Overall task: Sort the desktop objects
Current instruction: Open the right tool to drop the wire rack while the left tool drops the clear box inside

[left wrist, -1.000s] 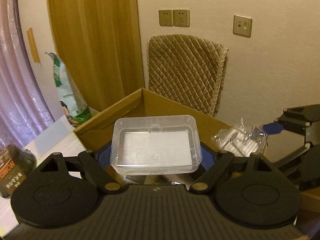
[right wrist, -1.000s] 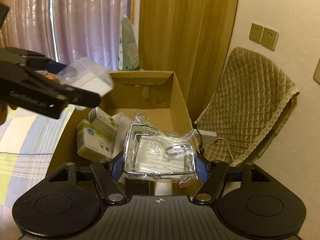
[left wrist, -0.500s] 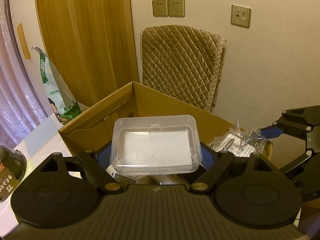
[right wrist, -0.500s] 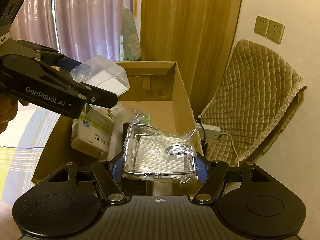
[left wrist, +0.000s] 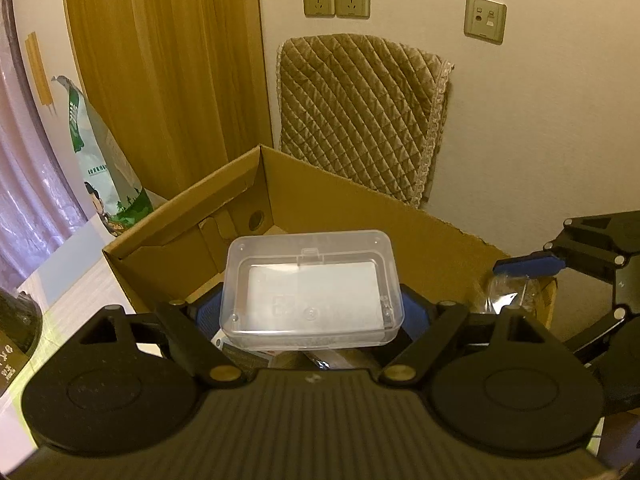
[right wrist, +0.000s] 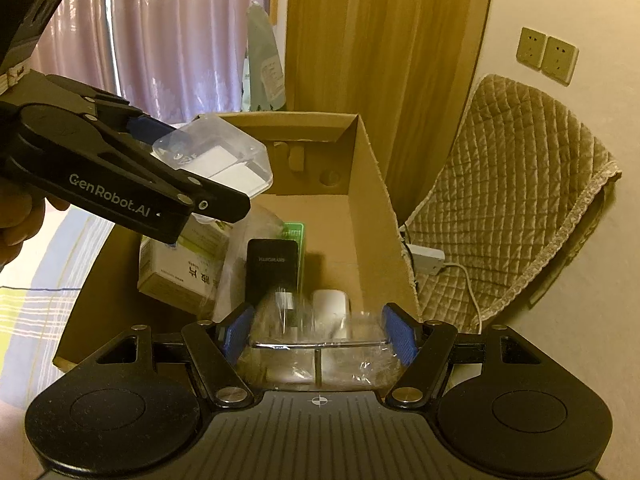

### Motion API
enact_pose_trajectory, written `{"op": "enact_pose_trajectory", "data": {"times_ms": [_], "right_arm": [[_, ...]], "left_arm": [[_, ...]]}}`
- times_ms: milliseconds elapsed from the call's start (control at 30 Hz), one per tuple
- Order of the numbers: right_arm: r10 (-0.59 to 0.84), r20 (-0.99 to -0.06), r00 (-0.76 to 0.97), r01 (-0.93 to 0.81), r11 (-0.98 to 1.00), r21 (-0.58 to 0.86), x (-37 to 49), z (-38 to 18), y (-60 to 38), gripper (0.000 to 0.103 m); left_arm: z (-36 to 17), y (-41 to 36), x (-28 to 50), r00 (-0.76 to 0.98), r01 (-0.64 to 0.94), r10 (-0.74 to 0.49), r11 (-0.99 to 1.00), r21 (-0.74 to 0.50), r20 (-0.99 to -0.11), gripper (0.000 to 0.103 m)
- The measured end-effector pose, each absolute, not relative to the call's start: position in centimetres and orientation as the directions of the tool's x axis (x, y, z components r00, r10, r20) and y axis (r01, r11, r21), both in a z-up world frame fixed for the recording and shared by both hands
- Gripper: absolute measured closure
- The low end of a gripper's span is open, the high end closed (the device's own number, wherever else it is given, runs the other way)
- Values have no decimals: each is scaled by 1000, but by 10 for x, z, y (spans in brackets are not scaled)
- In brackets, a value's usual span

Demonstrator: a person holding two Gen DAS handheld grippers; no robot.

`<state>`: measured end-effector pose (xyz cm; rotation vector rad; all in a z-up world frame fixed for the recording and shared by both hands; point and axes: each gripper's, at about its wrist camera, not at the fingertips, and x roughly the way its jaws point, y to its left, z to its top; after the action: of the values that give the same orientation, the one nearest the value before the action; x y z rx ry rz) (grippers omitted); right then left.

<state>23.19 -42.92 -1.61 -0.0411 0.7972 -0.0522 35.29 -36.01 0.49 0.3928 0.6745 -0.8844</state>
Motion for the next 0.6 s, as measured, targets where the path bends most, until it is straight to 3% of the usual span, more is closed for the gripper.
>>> {"op": "enact_pose_trajectory", "data": {"times_ms": [600], "right_arm": [[-60,-690,722,29,998,-56,231,-14,-425,34]], "left_arm": [[7,-355,355,458,803,-576,595,37,-677,19]]}}
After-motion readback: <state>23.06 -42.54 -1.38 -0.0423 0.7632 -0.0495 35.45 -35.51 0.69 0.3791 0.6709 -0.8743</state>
